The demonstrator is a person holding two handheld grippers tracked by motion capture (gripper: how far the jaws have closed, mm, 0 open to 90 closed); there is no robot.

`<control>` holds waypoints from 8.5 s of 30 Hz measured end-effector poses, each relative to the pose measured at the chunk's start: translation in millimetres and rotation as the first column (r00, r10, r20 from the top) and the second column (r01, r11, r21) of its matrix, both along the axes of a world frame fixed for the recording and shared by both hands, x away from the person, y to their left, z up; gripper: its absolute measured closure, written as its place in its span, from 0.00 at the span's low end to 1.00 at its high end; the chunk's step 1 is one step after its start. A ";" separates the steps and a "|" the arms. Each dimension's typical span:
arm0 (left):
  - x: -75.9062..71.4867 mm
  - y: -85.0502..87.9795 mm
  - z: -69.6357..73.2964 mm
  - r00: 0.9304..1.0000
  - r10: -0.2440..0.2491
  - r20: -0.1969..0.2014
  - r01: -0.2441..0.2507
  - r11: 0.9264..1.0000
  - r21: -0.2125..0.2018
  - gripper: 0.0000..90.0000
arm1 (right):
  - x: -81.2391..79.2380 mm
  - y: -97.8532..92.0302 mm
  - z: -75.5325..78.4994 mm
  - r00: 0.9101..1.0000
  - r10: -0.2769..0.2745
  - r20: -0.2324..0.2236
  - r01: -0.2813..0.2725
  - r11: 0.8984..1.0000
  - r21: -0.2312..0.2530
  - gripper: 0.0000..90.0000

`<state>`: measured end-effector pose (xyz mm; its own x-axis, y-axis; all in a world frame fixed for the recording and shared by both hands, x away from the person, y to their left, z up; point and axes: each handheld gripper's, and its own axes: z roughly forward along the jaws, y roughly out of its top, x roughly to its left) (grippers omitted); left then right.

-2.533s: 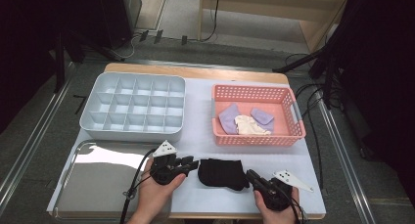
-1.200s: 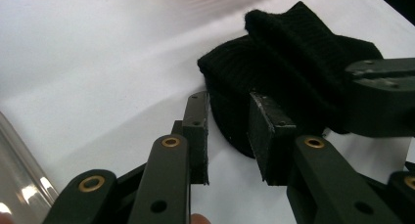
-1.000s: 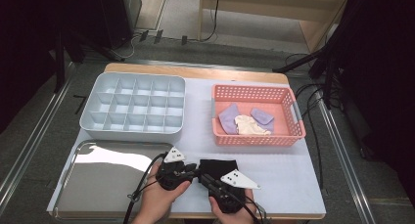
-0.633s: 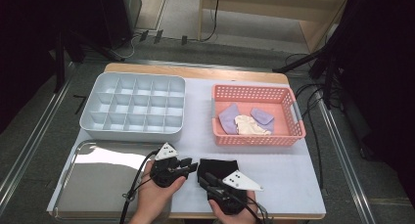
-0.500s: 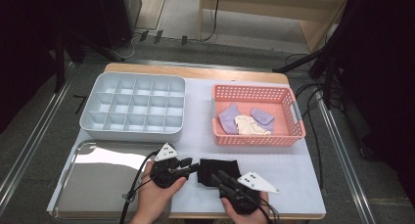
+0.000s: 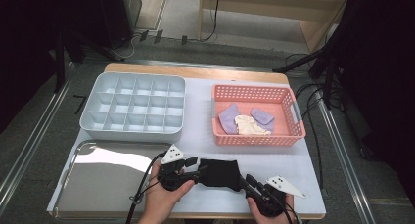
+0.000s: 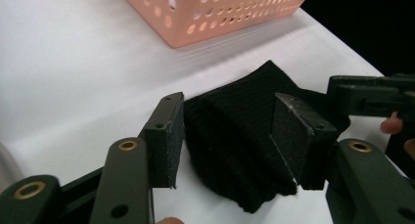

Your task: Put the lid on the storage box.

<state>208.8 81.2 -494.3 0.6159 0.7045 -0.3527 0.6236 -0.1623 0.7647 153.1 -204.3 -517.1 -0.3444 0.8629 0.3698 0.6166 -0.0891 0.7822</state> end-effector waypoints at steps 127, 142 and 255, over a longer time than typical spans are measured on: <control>7.8 -42.8 -15.8 0.996 -0.084 -0.041 0.089 0.987 0.134 1.00 | -15.2 37.1 21.7 0.994 0.072 0.087 -0.076 0.996 0.043 0.90; 11.9 -13.3 1.5 0.999 -0.014 -0.036 0.016 0.999 0.051 0.95 | -12.4 74.4 9.1 0.986 0.156 0.060 -0.156 0.988 -0.010 0.90; 22.9 -1.3 -25.8 0.939 -0.064 -0.339 0.023 0.992 -0.123 0.62 | -8.9 88.9 -16.3 0.975 0.203 0.085 -0.193 0.975 -0.111 1.00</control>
